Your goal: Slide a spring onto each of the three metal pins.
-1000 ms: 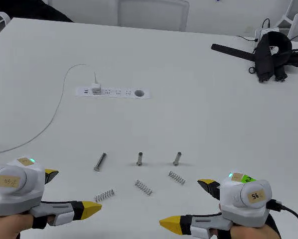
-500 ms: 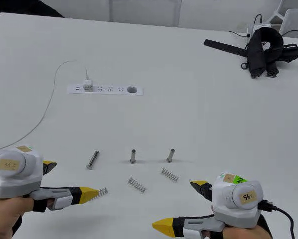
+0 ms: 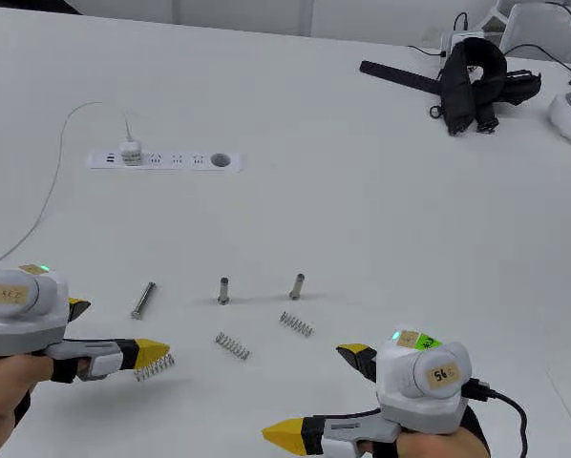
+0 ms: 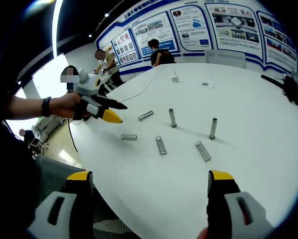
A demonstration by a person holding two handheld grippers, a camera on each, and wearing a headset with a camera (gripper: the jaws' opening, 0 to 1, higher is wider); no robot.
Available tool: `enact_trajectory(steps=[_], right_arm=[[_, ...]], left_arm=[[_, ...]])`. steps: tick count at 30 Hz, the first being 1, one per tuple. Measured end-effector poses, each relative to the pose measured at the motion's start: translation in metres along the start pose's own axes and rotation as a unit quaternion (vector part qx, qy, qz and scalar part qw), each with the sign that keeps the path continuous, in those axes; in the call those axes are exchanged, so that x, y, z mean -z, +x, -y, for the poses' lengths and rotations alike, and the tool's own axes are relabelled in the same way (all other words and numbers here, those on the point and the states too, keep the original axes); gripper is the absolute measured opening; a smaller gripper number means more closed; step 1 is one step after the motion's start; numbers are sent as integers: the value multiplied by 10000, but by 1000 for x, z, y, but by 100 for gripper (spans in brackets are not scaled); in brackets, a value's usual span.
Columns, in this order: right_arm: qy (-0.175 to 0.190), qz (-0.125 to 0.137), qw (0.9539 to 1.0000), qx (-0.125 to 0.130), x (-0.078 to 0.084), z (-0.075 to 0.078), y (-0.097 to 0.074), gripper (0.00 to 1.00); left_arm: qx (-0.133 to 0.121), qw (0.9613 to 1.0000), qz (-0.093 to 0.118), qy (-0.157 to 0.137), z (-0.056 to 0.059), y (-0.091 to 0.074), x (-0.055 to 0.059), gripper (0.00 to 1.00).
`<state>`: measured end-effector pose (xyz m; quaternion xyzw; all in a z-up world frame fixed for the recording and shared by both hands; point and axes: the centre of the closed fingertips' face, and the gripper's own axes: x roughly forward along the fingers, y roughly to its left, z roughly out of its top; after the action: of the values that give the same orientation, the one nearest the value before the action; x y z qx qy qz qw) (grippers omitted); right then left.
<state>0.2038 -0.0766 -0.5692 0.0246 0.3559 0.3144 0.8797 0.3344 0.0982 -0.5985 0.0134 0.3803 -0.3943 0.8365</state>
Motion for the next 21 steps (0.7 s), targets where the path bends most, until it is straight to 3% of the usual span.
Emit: enact_trajectory(steps=[15, 21], right_arm=[[75, -6, 10000, -3, 0, 4, 4, 97], [89, -44, 10000, 1, 1, 6, 3, 97]], left_arm=[[-44, 9999, 18, -88, -16, 27, -8, 84], [35, 9999, -33, -138, -15, 39, -9, 81]])
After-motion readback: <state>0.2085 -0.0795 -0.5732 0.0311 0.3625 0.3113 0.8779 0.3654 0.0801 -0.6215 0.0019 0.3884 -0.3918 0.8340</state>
